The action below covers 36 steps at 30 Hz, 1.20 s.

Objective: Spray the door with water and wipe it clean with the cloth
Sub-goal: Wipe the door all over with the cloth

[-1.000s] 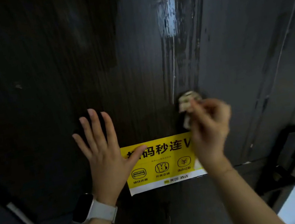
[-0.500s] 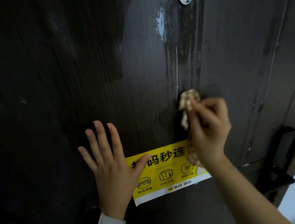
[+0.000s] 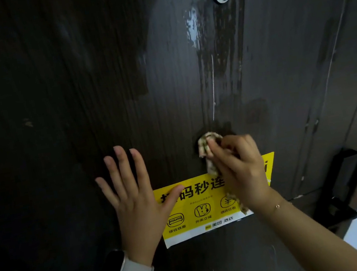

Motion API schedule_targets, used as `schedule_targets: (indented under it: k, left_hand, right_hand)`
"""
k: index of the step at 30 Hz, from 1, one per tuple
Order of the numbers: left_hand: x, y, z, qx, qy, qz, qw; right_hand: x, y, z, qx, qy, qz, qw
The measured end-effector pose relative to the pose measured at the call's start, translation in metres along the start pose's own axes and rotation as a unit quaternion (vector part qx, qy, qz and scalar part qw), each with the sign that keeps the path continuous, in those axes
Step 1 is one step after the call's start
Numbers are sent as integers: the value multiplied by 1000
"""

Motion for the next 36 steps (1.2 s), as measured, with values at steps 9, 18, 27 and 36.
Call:
schedule_targets:
  k: [9, 18, 27, 36]
  left_hand:
    - [0, -1, -1, -1, -9, 6, 1000]
    - [1, 0, -1, -2, -4, 3, 1000]
    - [0, -2, 0, 0, -7, 11, 1000]
    - [1, -1, 0, 4, 3, 9, 1000]
  right_hand:
    - [-36, 71, -16, -8, 11, 84, 996]
    - [-35, 85, -28, -41, -40, 41, 998]
    - [-22, 45, -18, -55, -49, 34, 997]
    - [-61, 132, -31, -13, -33, 133, 990]
Point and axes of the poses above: each hand's wrist, its own y-axis towards the middle knuckle, its own x-axis out of the palm, z = x × y, the point moved 10 cm from there along y, towards the middle knuckle, and after that the axes turned 15 degrees about x, right-handed, at the moved point
